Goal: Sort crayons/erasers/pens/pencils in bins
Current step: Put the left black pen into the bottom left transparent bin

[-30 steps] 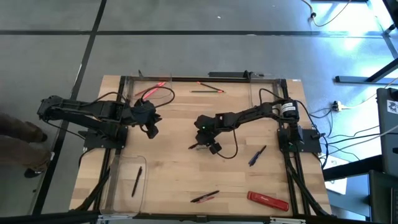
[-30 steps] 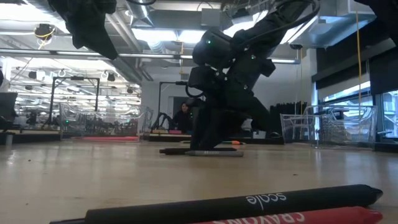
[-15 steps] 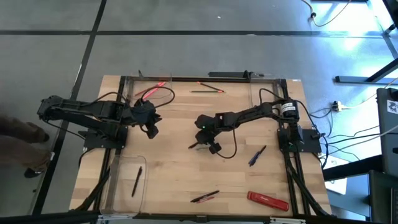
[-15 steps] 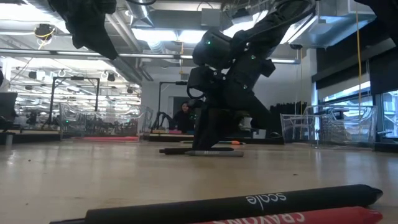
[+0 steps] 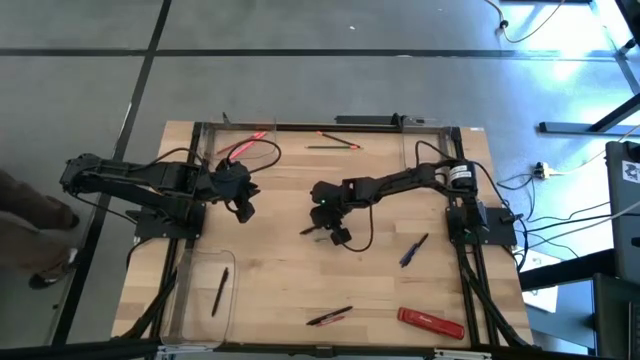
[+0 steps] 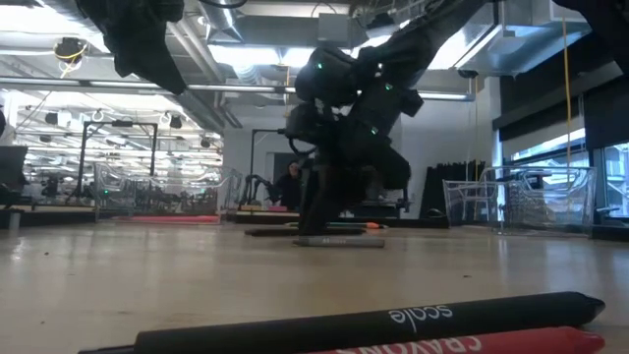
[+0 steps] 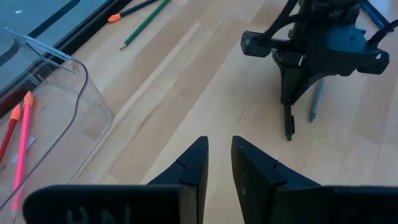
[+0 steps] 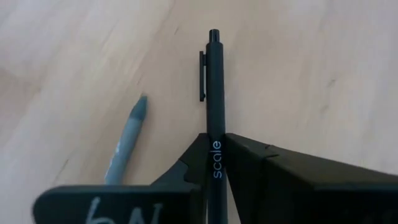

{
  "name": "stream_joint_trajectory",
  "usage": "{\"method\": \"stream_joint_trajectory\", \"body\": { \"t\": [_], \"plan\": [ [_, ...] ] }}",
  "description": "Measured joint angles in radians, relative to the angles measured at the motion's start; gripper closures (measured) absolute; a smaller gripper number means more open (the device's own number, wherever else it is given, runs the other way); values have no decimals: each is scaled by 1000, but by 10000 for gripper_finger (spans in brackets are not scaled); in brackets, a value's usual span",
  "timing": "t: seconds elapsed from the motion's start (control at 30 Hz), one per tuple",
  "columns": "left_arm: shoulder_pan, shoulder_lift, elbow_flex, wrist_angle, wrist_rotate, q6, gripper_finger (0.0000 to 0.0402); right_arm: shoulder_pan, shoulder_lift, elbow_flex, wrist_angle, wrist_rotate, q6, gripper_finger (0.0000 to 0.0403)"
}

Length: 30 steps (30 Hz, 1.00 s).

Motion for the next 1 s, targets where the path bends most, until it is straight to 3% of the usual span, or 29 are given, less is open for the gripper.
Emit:
{"method": "stream_joint_trajectory", "body": {
  "t": [0.5,0.77,1.0],
  "plan": [
    [0,0,0,0,8,2,340,-28,-5,236,-148,42,12,358],
    [0,0,0,72,85,210,340,-52,-7,366,-175,145,-29,358],
    [1,0,0,176,72,307,340,-85,-8,386,-170,153,-31,358]
  ]
}}
